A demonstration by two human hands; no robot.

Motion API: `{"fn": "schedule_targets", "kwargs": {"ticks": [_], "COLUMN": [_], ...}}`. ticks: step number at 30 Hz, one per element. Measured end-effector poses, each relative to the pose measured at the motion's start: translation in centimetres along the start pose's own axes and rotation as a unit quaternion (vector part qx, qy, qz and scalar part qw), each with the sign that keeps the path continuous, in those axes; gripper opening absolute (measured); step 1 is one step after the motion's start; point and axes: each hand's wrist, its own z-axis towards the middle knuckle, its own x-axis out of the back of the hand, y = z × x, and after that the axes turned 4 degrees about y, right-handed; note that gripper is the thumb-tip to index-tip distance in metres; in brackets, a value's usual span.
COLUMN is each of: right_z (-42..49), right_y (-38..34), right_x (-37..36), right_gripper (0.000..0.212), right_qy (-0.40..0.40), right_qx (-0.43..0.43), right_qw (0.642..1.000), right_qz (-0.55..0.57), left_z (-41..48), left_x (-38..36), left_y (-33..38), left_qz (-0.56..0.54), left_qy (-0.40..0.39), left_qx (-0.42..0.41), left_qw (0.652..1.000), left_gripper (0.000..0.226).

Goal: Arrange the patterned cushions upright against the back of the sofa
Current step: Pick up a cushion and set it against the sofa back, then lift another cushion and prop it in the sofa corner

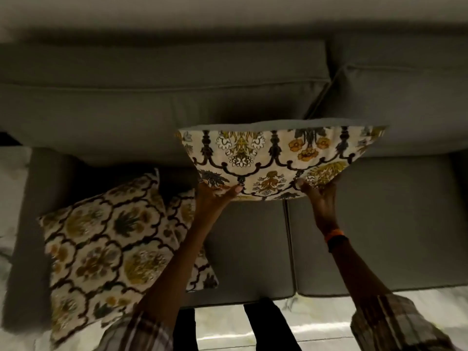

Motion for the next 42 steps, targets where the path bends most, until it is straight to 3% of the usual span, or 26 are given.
{"fn": "schedule_targets", "kwargs": {"ticks": [3, 6, 13, 18, 21, 23, 25, 28, 31, 35, 42], "right_z": [4.1, 7.7, 11.8, 9.2, 5.3, 2.0, -1.3, -6.1, -10.7, -15.3, -17.1], "right_y": [4.6, 7.3, 8.1, 8.9, 8.6, 8.1, 7.4, 6.0, 4.1, 3.2, 5.8], "right_x": [3.0, 4.7, 6.4, 5.2, 2.3, -0.6, -4.1, -9.9, -16.2, -24.6, -35.0], "right_gripper": [0.113, 0.089, 0.102, 0.105, 0.107, 0.101, 0.099, 0.095, 0.088, 0.088, 0.100], "right_qy": [-0.036, -0.054, 0.004, 0.043, 0.060, 0.010, -0.074, -0.201, -0.286, -0.351, -0.367], "right_qx": [-0.052, -0.065, -0.049, -0.090, -0.152, -0.167, -0.133, -0.065, -0.046, -0.054, -0.158], "right_qw": [0.998, 0.996, 0.998, 0.992, 0.978, 0.970, 0.963, 0.938, 0.917, 0.903, 0.903], "right_qz": [-0.009, -0.024, -0.034, -0.080, -0.132, -0.176, -0.224, -0.276, -0.273, -0.241, -0.159], "left_z": [2.9, 4.5, 4.8, 4.4, 3.9, 2.7, 0.8, -2.8, -6.1, -8.9, -8.9], "left_x": [-5.0, -9.3, -12.6, -12.9, -11.6, -9.7, -6.7, -0.6, 7.6, 19.9, 34.3], "left_y": [-1.7, -2.3, -3.5, -2.4, -2.7, -2.8, -3.1, -5.0, -8.4, -13.7, -21.2], "left_qz": [0.004, 0.005, -0.026, -0.012, 0.023, 0.079, 0.174, 0.289, 0.335, 0.324, 0.150], "left_qy": [-0.082, -0.114, -0.056, -0.026, -0.005, 0.023, 0.053, 0.110, 0.153, 0.248, 0.307], "left_qx": [0.032, 0.037, 0.059, 0.036, 0.036, 0.056, 0.081, 0.028, 0.010, 0.030, 0.148], "left_qw": [0.996, 0.993, 0.996, 0.999, 0.999, 0.995, 0.980, 0.951, 0.930, 0.913, 0.928], "left_gripper": [0.096, 0.084, 0.105, 0.106, 0.127, 0.129, 0.112, 0.090, 0.084, 0.085, 0.102]}}
